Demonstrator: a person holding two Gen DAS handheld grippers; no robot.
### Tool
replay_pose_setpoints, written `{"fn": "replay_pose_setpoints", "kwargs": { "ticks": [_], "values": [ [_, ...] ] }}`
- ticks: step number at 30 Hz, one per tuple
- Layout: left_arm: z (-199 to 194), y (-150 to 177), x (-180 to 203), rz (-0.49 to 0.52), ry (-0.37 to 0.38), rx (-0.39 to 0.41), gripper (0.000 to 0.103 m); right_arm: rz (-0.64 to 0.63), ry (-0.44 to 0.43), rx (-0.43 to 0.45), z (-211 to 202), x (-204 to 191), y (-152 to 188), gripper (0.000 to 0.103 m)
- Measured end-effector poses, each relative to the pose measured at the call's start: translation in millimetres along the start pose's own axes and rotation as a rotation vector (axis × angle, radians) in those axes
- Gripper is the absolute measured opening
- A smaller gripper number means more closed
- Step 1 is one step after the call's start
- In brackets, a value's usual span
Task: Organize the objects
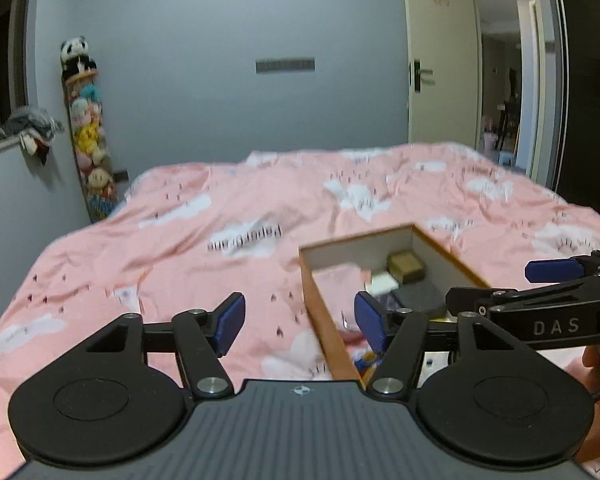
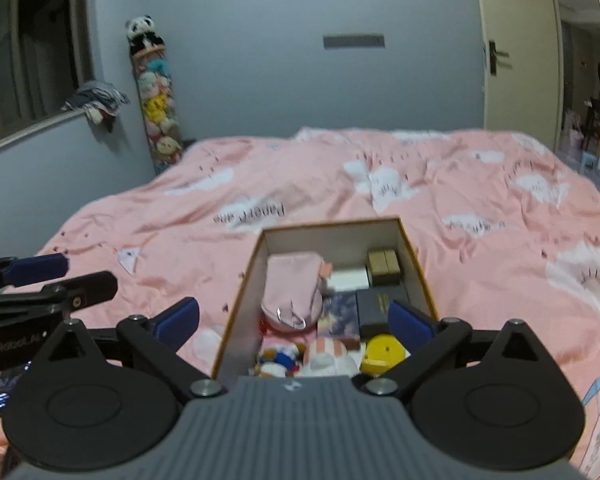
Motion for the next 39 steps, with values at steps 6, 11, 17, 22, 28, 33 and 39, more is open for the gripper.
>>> {"fn": "replay_pose_setpoints", "kwargs": {
  "ticks": [6, 11, 17, 22, 28, 33, 39],
  "values": [
    [18.0, 34.4, 2.5, -0.008, 0.039, -0.126, 0.072, -0.016, 0.042, -0.056, 19.2, 6.6, 25.1, 0.100],
    [29.6, 56.3, 5.9, -0.028, 0.073, -0.193, 0.073, -0.037, 0.034, -0.077, 30.5, 8.0, 36.0, 0.100],
    [32.4, 64.2, 12.5, -0.038, 0.116, -0.216, 0.073, -0.084, 0.073, -0.073, 38.9, 15.7, 46.0, 0.100],
    [32.6, 62.4, 14.4, -0.043, 0.128, -0.213, 0.074, -0.055, 0.053, -0.058, 36.6, 19.6, 46.1, 0.100],
    [31.9, 59.6, 16.2, -0.047, 0.128, -0.204, 0.074, -0.098, 0.055, -0.043, 29.3, 16.2, 45.6, 0.100],
    [34.3, 59.5, 16.3, -0.063, 0.128, -0.209, 0.077, -0.094, 0.051, -0.058, 29.3, 17.8, 50.5, 0.100],
    [38.5, 66.8, 14.0, -0.107, 0.128, -0.242, 0.077, -0.080, 0.043, -0.086, 33.5, 20.6, 60.0, 0.100]
  ]
}}
Point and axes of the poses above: each gripper's, at about its wrist camera, not at the fingertips, and z roughly the way its jaws point, x to its right, y to its underside, the point moved 10 cm from there along z, roughly the way its jaws point, and after that the axes turned 10 degrees about x, right-handed, at the moved point
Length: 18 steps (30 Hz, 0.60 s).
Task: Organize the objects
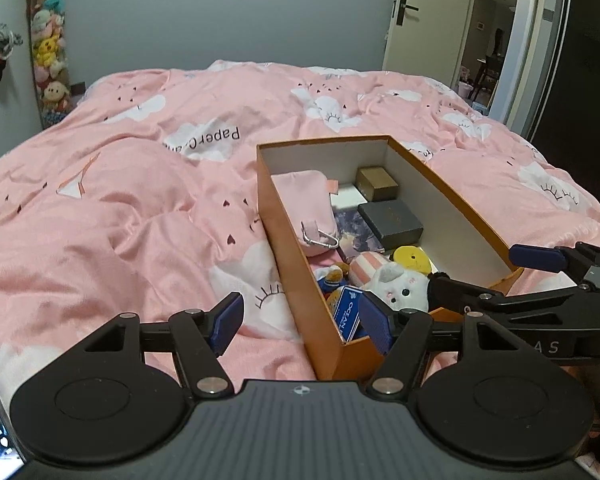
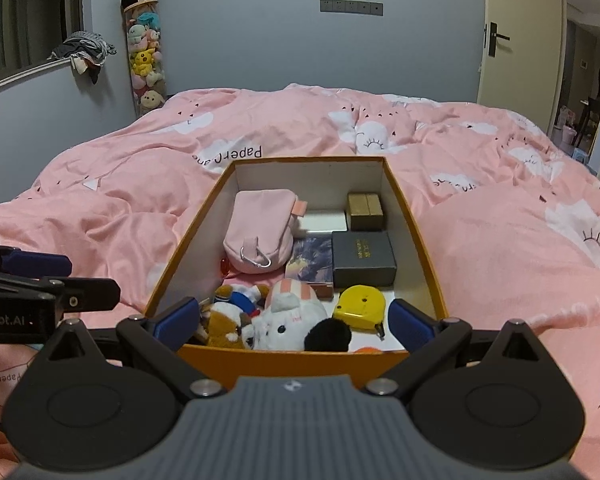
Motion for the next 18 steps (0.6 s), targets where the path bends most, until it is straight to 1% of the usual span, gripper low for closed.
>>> {"fn": "replay_pose_setpoints", "kwargs": {
  "ticks": [11, 18],
  "values": [
    [2.5, 6.5, -0.5, -0.022, 0.004, -0.026, 0.077, 0.003, -0.018, -0.003, 2.7, -4.8, 5.1, 0.100],
    [1.8, 6.3, -0.7, -0.024, 0.002, -0.026, 0.077, 0.000, -0.024, -0.010, 3.0, -6.2, 7.2, 0.100]
  ]
}}
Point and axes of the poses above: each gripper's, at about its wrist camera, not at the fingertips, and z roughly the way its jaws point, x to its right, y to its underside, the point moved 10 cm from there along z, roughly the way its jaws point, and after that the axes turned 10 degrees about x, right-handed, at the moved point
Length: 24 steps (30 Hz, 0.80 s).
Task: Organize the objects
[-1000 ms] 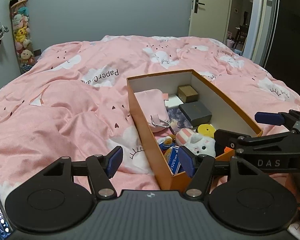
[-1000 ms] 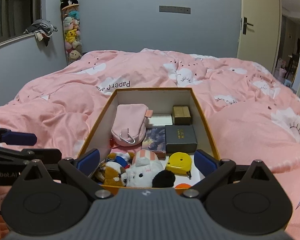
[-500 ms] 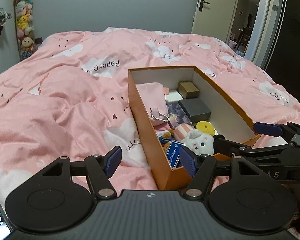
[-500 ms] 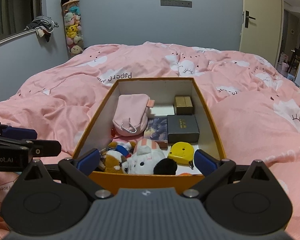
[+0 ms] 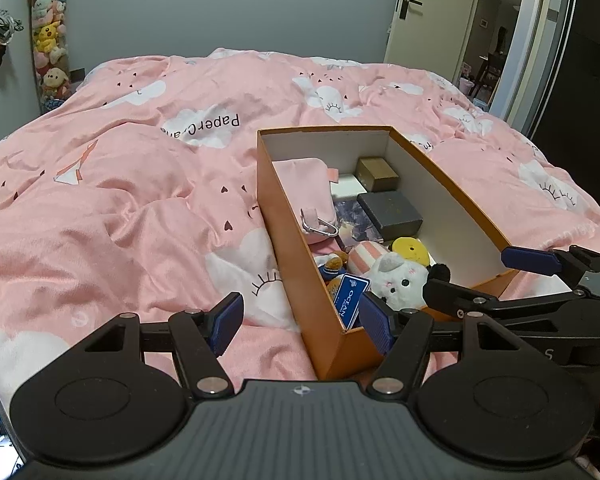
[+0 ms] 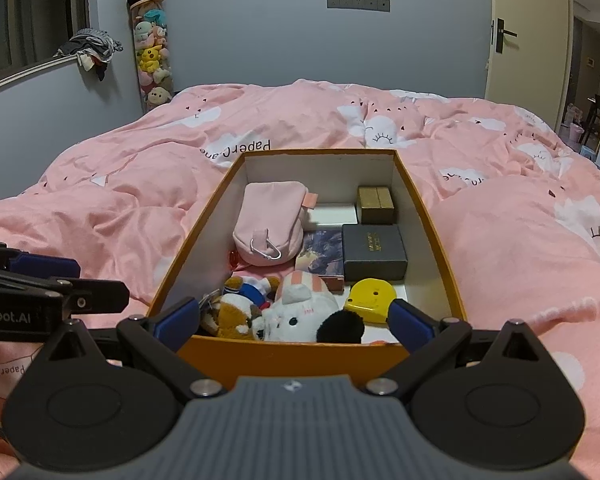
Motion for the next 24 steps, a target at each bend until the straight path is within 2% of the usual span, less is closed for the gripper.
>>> {"fn": "replay_pose_setpoints", "kwargs": {
  "ticks": [24],
  "values": [
    [0.8, 3.3, -2.2, -0.017, -0.013, -0.016, 0.077, 0.015, -0.001, -0.041, 6.8, 1.1, 7.4, 0.100]
  ]
}}
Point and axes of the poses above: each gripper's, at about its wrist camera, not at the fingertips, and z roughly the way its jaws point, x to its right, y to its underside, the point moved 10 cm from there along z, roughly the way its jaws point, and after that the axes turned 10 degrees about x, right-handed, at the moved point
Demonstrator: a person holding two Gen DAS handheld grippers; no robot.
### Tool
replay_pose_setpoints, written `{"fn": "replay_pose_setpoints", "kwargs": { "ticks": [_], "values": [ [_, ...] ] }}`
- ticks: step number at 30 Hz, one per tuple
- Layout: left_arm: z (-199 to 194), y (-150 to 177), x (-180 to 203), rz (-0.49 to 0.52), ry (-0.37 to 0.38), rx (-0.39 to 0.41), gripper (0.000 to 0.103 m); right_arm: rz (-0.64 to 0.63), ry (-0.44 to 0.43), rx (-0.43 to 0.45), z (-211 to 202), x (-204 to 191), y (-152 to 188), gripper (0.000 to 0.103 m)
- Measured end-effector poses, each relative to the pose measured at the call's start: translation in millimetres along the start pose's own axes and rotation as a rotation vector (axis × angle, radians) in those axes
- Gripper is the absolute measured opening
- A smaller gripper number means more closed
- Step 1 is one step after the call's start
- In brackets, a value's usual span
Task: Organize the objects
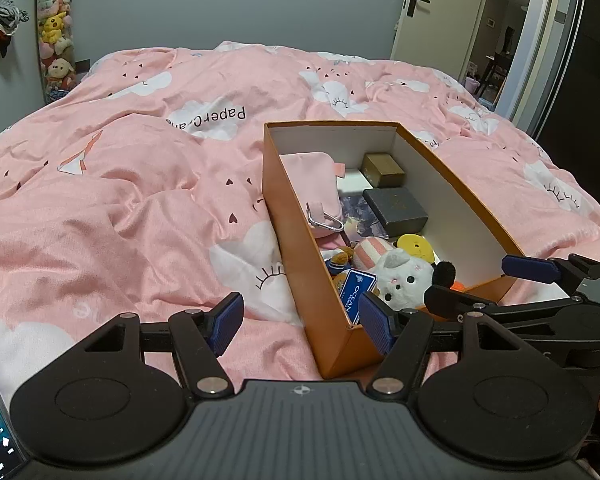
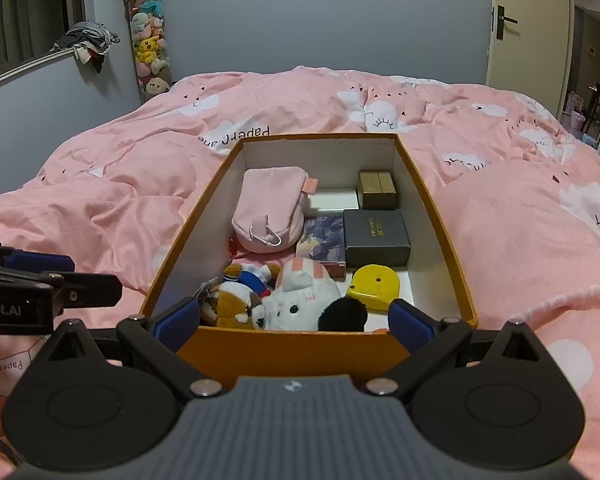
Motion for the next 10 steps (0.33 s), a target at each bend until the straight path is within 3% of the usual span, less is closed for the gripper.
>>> {"fn": "replay_pose_setpoints", "kwargs": {
  "ticks": [10],
  "values": [
    [-1.3, 0.0, 0.7, 0.001, -0.005, 0.000, 0.077, 0.001, 0.000, -0.008, 0.7, 0.9, 1.4, 0.100]
  ]
}}
Point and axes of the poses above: each gripper's, at about its wrist camera, not at the fingertips, and z roughly the way its jaws point, x to its right, y to its underside, the point moved 10 cm from there along z, roughly the way its jaws point, and after that the axes turned 10 degrees about x, right-handed, at the moved point
